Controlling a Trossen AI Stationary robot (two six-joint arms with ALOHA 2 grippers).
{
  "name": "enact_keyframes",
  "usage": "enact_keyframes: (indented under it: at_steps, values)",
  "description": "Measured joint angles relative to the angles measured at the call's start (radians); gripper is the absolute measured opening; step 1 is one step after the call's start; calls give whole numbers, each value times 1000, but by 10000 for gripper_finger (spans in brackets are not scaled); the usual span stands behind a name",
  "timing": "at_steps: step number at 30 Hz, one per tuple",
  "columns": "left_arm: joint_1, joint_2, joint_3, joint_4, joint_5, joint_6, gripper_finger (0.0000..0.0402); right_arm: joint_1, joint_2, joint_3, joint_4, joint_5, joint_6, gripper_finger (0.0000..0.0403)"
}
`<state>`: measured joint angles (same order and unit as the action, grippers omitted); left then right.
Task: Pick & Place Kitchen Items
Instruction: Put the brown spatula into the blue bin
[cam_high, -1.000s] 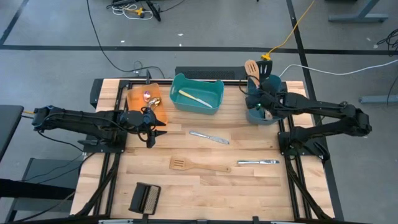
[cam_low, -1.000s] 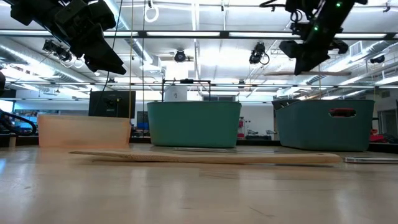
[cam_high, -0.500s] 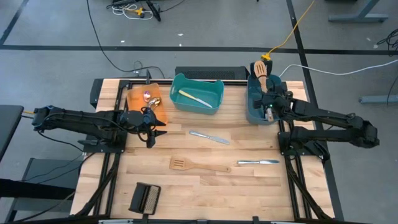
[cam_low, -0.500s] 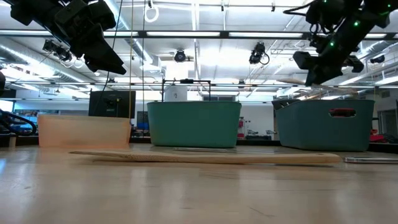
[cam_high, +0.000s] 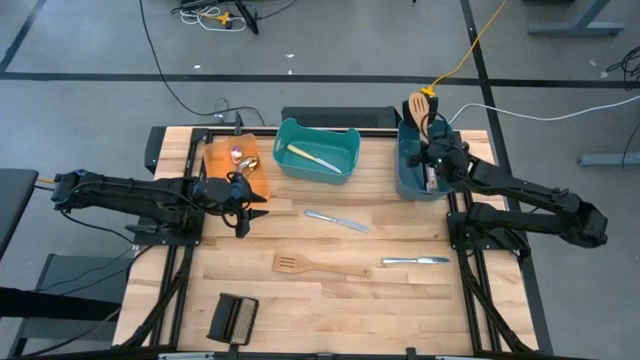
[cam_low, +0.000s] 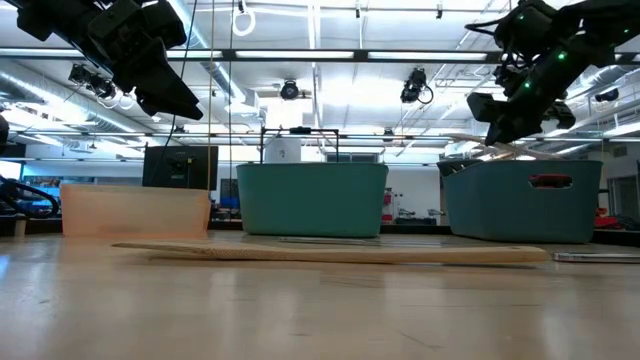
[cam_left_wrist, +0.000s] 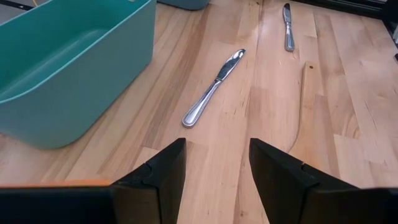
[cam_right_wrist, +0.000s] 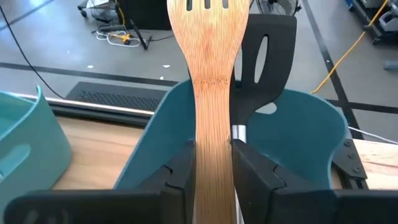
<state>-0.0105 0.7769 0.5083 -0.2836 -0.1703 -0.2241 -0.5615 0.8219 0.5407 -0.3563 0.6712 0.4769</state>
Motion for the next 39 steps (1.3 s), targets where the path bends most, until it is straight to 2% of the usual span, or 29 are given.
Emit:
enact_keyframes:
  at_steps: [8, 17, 27, 39]
  values:
    - [0, 0, 0, 0, 0, 0, 181, -31, 1, -40, 7, -35, 12, 91]
    - [0, 0, 0, 0, 0, 0, 181, -36, 1, -151, 130, -55, 47, 91]
    - [0, 0, 0, 0, 0, 0, 181, -36, 1, -156, 136, -53, 39, 113]
    - [0, 0, 0, 0, 0, 0, 181, -36, 1, -156, 143, -50, 33, 103]
